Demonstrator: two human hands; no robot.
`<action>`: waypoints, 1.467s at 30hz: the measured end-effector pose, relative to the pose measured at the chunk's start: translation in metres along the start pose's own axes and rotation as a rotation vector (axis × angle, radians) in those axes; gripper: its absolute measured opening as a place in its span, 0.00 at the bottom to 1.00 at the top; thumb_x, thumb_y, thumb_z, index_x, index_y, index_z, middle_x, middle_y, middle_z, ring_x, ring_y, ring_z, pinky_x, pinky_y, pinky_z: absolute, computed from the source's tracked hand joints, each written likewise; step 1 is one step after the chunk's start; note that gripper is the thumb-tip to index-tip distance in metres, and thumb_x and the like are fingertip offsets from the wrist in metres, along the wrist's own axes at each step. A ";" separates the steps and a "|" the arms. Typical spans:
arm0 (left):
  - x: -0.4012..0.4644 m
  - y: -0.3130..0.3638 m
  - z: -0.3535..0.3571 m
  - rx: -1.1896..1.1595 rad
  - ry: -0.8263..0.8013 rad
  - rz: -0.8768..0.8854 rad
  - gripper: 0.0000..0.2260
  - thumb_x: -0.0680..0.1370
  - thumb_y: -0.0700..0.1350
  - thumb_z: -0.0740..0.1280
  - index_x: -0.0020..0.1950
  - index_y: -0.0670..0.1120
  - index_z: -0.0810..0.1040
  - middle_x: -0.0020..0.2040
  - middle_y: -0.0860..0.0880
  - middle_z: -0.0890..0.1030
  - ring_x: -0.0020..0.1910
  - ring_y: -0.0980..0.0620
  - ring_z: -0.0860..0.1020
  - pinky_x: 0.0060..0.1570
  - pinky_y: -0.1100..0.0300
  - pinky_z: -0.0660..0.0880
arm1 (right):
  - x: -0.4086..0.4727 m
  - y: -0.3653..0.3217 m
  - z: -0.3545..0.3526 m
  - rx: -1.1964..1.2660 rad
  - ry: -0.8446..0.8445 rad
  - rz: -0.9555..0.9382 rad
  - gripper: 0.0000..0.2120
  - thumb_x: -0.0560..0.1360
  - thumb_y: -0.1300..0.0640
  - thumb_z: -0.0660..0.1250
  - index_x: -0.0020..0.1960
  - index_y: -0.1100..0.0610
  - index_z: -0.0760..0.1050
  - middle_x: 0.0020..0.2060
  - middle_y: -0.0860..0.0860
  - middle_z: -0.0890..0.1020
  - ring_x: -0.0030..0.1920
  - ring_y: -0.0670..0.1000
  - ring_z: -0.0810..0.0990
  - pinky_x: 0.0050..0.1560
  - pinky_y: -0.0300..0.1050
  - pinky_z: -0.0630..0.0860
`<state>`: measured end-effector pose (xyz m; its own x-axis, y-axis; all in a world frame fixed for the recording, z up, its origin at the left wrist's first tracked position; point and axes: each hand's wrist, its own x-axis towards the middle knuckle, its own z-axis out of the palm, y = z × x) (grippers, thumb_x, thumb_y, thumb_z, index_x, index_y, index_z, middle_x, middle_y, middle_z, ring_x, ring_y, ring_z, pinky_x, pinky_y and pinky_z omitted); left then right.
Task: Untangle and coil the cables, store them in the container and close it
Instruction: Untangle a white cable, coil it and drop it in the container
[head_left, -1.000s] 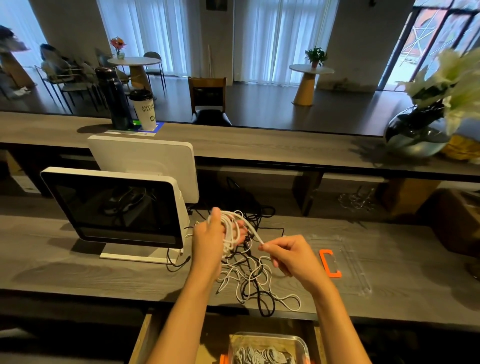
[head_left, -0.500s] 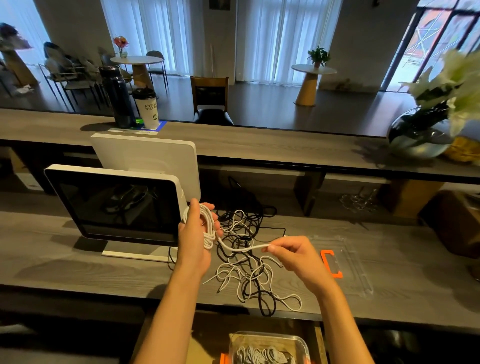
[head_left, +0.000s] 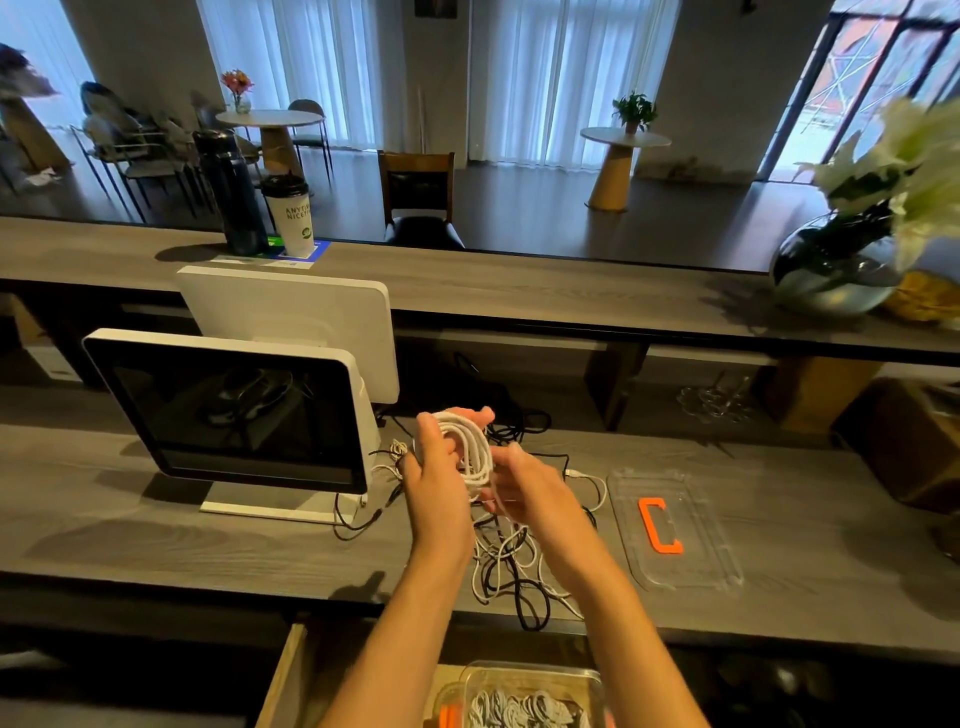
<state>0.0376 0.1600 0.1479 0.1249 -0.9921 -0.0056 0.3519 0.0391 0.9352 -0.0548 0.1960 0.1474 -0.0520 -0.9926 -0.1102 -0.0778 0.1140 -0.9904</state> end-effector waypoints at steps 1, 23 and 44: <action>-0.004 -0.001 0.003 0.006 0.019 0.036 0.23 0.86 0.53 0.49 0.50 0.46 0.81 0.50 0.49 0.86 0.45 0.54 0.83 0.44 0.64 0.77 | 0.001 0.000 0.010 0.000 0.043 -0.013 0.21 0.84 0.44 0.52 0.57 0.53 0.80 0.51 0.58 0.83 0.48 0.51 0.81 0.53 0.47 0.78; -0.004 0.014 -0.005 0.526 -0.370 0.095 0.21 0.84 0.57 0.56 0.43 0.45 0.80 0.35 0.47 0.81 0.32 0.54 0.81 0.30 0.59 0.77 | 0.004 0.014 -0.019 -0.547 0.415 -0.568 0.15 0.82 0.46 0.55 0.48 0.51 0.77 0.37 0.39 0.77 0.40 0.43 0.78 0.38 0.29 0.69; 0.012 0.009 -0.041 0.301 -0.563 0.009 0.20 0.77 0.63 0.61 0.47 0.49 0.81 0.27 0.48 0.73 0.18 0.53 0.67 0.15 0.65 0.61 | -0.004 -0.005 -0.073 -0.235 0.121 -0.327 0.10 0.75 0.51 0.65 0.37 0.47 0.82 0.33 0.50 0.80 0.36 0.46 0.75 0.40 0.42 0.71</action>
<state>0.0807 0.1533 0.1420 -0.4085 -0.9057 0.1134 0.0671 0.0942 0.9933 -0.1270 0.2025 0.1586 -0.1022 -0.9675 0.2312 -0.3336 -0.1856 -0.9243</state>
